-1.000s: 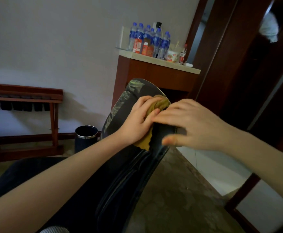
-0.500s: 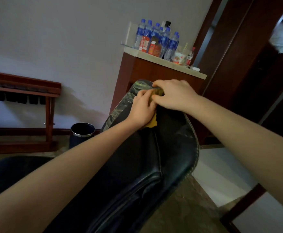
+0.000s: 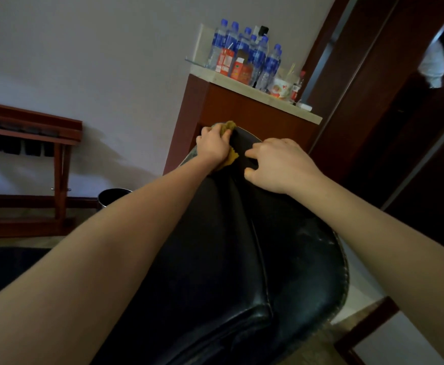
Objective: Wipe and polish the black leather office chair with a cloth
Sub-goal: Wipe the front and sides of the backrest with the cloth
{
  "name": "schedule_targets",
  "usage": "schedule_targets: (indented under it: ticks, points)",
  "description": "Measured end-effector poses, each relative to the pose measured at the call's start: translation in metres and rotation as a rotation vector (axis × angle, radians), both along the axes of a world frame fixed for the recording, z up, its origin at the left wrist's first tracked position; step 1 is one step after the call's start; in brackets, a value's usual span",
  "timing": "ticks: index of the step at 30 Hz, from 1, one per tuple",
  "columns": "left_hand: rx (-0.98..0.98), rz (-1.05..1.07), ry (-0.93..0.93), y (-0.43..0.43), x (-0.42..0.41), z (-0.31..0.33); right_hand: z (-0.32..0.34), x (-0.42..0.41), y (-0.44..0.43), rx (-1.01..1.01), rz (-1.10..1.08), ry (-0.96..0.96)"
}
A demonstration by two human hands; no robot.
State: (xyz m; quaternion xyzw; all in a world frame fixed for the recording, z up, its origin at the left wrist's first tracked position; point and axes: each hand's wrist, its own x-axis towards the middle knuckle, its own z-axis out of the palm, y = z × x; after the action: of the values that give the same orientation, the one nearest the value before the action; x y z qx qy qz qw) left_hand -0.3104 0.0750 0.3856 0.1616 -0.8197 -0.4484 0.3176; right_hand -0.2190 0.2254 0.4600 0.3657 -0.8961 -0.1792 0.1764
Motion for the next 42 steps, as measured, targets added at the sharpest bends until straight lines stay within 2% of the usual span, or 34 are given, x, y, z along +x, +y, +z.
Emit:
schedule_targets:
  ticks: [3,6,10,14,18,23,32,37,42]
  points:
    - [-0.061,-0.061,0.096,0.007,0.010,-0.006,0.002,0.003,0.003,-0.039,-0.028,-0.084]
    - [-0.181,-0.220,0.261,0.013,0.032,-0.015,0.003,0.009,0.004,-0.115,-0.045,-0.148]
    - [-0.199,-0.420,0.366,0.017,0.057,-0.024,0.003,0.018,0.005,-0.195,-0.014,-0.171]
    - [-0.186,-0.383,0.419,0.026,0.055,-0.024,0.001,0.019,0.006,-0.104,-0.011,-0.152]
    - [-0.181,-0.252,0.353,0.028,0.039,-0.014,0.000,0.017,0.006,-0.015,0.002,-0.117]
    - [-0.190,-0.137,0.178,0.009,0.001,-0.003,0.001,0.014,0.001,0.077,-0.016,-0.090]
    - [-0.062,-0.027,-0.095,-0.031,-0.026,-0.006,0.000,0.009,-0.002,0.083,-0.035,-0.119]
    - [-0.053,-0.062,-0.074,-0.025,-0.019,-0.005,0.000,0.006,-0.002,0.088,-0.024,-0.099]
    - [-0.232,-0.136,0.083,-0.001,0.021,-0.014,0.000,0.005,-0.001,0.093,-0.014,-0.069]
